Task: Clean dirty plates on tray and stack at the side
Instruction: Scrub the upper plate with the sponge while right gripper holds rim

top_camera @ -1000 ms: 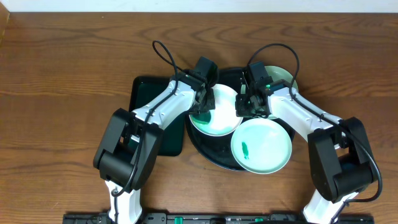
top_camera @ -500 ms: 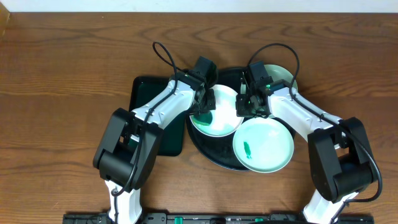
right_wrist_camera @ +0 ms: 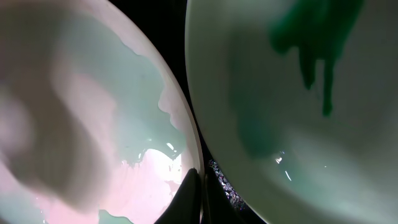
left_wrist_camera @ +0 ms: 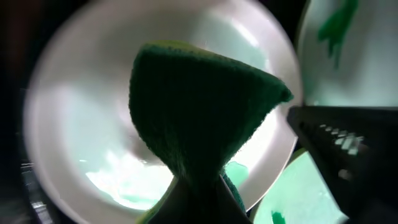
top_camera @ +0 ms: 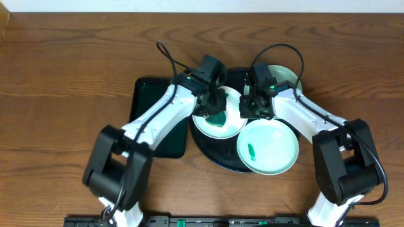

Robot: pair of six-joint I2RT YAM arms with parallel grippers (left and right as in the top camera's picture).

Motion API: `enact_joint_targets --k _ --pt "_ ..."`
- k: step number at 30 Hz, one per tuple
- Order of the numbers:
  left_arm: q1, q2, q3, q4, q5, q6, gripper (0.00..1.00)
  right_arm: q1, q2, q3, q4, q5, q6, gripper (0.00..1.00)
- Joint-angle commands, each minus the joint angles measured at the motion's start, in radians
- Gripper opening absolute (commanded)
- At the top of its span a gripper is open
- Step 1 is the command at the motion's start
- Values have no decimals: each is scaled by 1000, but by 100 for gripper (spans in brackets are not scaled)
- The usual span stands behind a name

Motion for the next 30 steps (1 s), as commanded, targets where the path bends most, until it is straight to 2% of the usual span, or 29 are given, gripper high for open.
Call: enact_joint_targets --k 1,8,30 --pt "6 -44 9 -5 -127 36 7 13 9 -4 -2 -10 -2 1" --pt "6 -43 6 -30 -279 42 7 13 9 -4 -1 -10 -2 1" --pt "-16 120 -14 51 -279 6 8 13 9 -4 -1 -10 -2 1"
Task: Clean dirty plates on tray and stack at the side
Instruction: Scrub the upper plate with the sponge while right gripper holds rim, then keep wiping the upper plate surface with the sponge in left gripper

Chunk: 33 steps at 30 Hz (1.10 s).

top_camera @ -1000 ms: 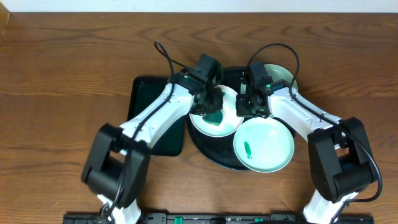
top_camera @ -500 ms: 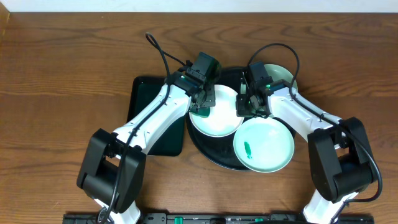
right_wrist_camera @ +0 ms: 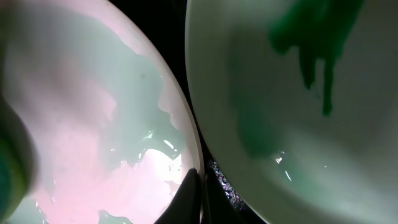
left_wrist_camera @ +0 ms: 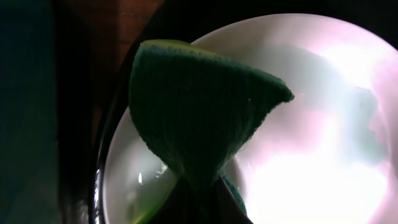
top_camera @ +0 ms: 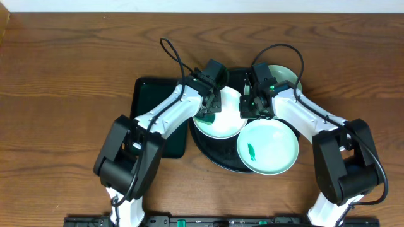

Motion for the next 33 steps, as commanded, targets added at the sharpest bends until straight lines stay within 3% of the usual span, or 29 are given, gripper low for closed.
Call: enact_joint_targets --k 1,5,14,26,33 --pt "0 32 -7 10 -24 -23 8 13 9 -4 -1 -10 -2 1" --pt "-3 75 -8 4 -11 -51 8 13 9 -4 -1 -10 -2 1" --pt "-21 159 -8 0 198 -51 7 13 9 -4 -1 -10 -2 1" --pt "-25 157 10 -4 465 -51 7 14 9 -4 3 -18 -2 1" --pt "-25 85 25 -2 497 -51 8 13 9 -4 3 -18 -2 1"
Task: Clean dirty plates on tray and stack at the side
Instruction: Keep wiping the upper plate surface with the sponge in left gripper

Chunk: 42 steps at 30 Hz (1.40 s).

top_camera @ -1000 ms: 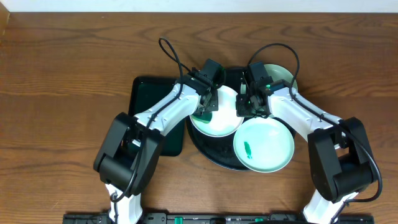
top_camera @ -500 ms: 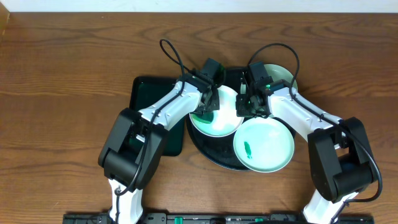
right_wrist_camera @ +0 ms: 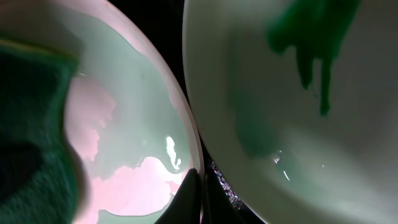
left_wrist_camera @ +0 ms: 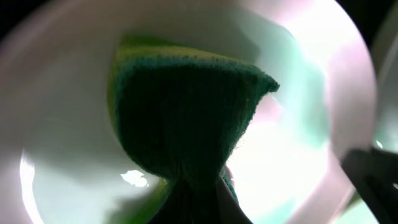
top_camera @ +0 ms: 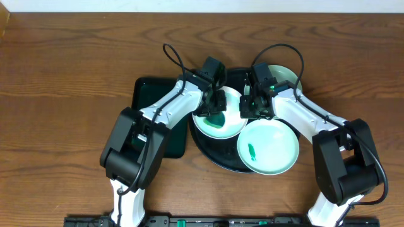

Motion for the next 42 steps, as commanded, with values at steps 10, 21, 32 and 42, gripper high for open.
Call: enact_joint_targets --k 10,21,32,42 --pt "-48 -191 -15 -7 37 19 8 14 9 -4 3 -25 -2 1" --pt "-48 -167 -58 -48 -279 18 8 20 9 -4 6 -25 -2 1" --pt "-48 -80 -63 -48 -377 16 7 20 9 -4 6 -25 -2 1" --pt "-49 -15 -63 -52 -152 -27 7 20 9 -4 7 -31 -2 1"
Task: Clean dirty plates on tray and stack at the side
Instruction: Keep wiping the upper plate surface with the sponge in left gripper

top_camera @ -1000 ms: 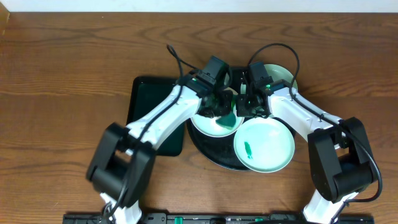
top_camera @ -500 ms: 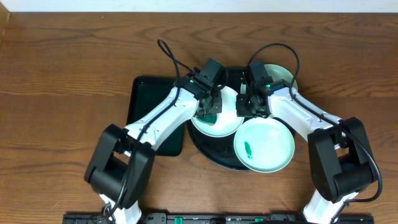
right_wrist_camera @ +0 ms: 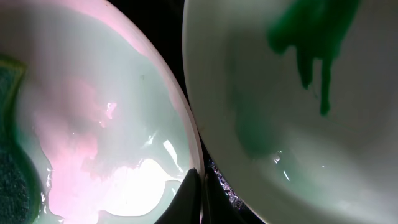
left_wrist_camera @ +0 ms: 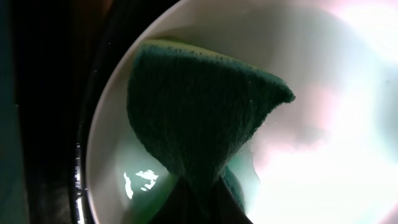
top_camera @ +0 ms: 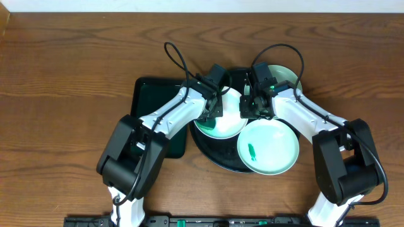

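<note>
A white plate (top_camera: 227, 129) with wet green smears sits at the left of the round black tray (top_camera: 208, 154). My left gripper (top_camera: 213, 112) is shut on a dark green sponge (left_wrist_camera: 199, 112), pressed on the plate's left part (left_wrist_camera: 311, 93). My right gripper (top_camera: 250, 107) is shut on this plate's right rim (right_wrist_camera: 189, 155). In front of it lies a second plate (top_camera: 268, 146) with a green stain (right_wrist_camera: 311, 37). A third plate (top_camera: 287, 75) shows behind the right arm.
A dark green rectangular tray (top_camera: 154, 113) lies left of the round tray on the wooden table (top_camera: 63, 75). Both arms reach in from the near edge and cross over the trays.
My left gripper has moved the sponge from the plate's middle toward its left rim. The right gripper holds the same rim as before.
The sponge stood at the plate's middle, then at its left edge, then back in the middle, and now near the left rim again. The green film on the plate has thinned and spread. My right gripper stayed clamped on the rim throughout.
</note>
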Robot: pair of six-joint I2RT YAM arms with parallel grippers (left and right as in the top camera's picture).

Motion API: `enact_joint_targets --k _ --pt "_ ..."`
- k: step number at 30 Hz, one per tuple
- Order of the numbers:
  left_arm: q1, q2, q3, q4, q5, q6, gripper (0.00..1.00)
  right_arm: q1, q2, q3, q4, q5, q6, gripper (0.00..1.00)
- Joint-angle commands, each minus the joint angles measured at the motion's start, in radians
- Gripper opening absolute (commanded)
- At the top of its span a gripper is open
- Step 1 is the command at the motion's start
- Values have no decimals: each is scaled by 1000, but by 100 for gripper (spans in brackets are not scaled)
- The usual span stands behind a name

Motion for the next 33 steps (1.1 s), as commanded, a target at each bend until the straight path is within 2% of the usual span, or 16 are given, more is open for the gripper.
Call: enact_joint_targets --k 1,5,12,17,24,33 --pt "-1 47 -7 -14 167 -13 8 20 9 -4 6 -32 -2 1" --pt "-6 47 -7 -14 253 -13 7 20 9 -4 6 -31 -2 1" --pt "-21 35 -6 -14 290 -13 7 20 9 -4 6 -32 -2 1" --pt "-19 -42 2 -9 293 -13 7 20 9 -4 7 -31 -2 1" --pt "-19 -171 2 -3 118 -12 7 20 9 -4 7 -31 -2 1" --pt "-19 -166 2 -42 -98 -8 7 20 9 -4 6 -31 -2 1"
